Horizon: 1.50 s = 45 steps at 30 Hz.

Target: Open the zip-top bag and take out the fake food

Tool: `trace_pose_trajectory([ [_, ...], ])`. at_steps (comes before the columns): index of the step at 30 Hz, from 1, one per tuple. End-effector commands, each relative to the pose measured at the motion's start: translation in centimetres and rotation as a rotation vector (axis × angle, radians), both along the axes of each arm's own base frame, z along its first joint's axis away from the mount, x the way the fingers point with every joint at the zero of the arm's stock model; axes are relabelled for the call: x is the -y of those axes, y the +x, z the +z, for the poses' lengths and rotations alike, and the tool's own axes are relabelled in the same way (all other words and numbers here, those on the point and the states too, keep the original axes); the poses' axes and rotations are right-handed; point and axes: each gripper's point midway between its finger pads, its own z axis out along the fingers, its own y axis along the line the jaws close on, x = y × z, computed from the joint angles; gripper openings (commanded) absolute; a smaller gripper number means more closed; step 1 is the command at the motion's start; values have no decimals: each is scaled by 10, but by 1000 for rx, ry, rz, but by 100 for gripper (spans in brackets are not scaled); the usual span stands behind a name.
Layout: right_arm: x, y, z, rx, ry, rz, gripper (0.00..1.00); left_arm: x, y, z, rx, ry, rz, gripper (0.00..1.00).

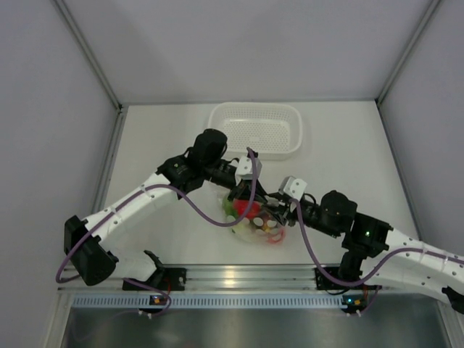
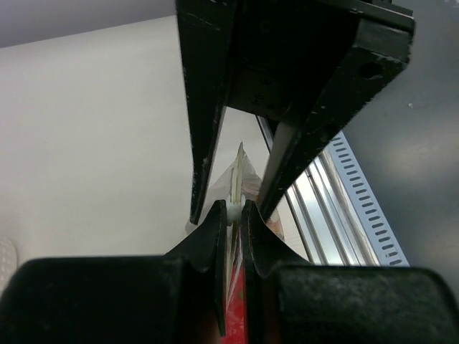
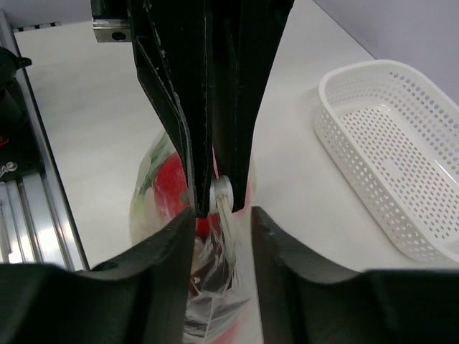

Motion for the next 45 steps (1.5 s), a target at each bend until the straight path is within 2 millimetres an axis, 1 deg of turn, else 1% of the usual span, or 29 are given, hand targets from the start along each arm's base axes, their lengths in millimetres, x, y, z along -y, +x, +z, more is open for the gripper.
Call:
trace_pose_trajectory([
  [1,-12,3,30,35,114,16,33,0,-9,16,13,-56,-62,0],
  [3,-16,8,26,32,102,1,23,0,-9,16,15,-56,-61,0],
  [4,-16,10,23,28,92,-9,5,-1,-8,16,14,-55,-58,0],
  [5,-15,16,28,44,109,-43,0,-1,-8,13,10,-50,-56,0],
  [7,-9,21,31,48,109,-81,0,-1,-6,11,21,-41,-43,0],
  [9,0,27,35,59,120,-139,0,-3,-3,5,30,-21,-25,0],
  [10,8,27,33,57,113,-161,0,-4,2,1,35,-6,-3,0],
  [12,23,34,36,55,128,-241,0,-6,7,-2,39,4,18,0],
  [13,31,33,42,57,141,-259,0,-7,10,-4,39,7,26,0],
  [14,36,34,43,44,155,-283,0,-9,16,-4,37,7,40,0],
  [15,45,37,46,41,169,-333,0,-11,19,-7,32,14,52,0],
  [16,54,37,51,39,196,-361,0,-12,23,-6,31,13,60,0],
  [17,60,38,48,22,197,-391,0,-15,31,-8,28,17,83,0],
  [19,69,35,51,18,216,-402,0,-20,43,-8,18,22,120,0],
  [21,80,35,47,2,212,-439,0,-23,51,-13,5,36,150,0],
  [23,93,34,50,1,234,-477,0,-28,62,-17,-5,47,187,0],
  [24,99,33,48,0,227,-487,0,-29,65,-19,-19,54,199,0],
  [25,107,30,53,-15,274,-506,0,-31,68,-21,-26,58,207,0],
  [28,125,27,56,-16,303,-541,0,-32,74,-28,-48,72,223,0],
  [32,136,22,64,-25,330,-553,0,-39,79,-41,-99,97,249,0],
  [33,138,21,64,-27,333,-554,0,-41,80,-48,-120,109,257,0],
  [35,141,22,64,-28,340,-569,0,-47,85,-54,-142,119,281,0],
  [40,144,23,68,-22,346,-589,0,-58,86,-77,-184,154,309,0],
  [41,149,25,68,-25,354,-619,0,-59,86,-78,-183,158,315,0],
  [43,152,26,71,-29,372,-631,0,-62,86,-83,-191,169,321,0],
  [45,150,26,72,-25,372,-622,0,-63,86,-87,-202,175,329,0],
])
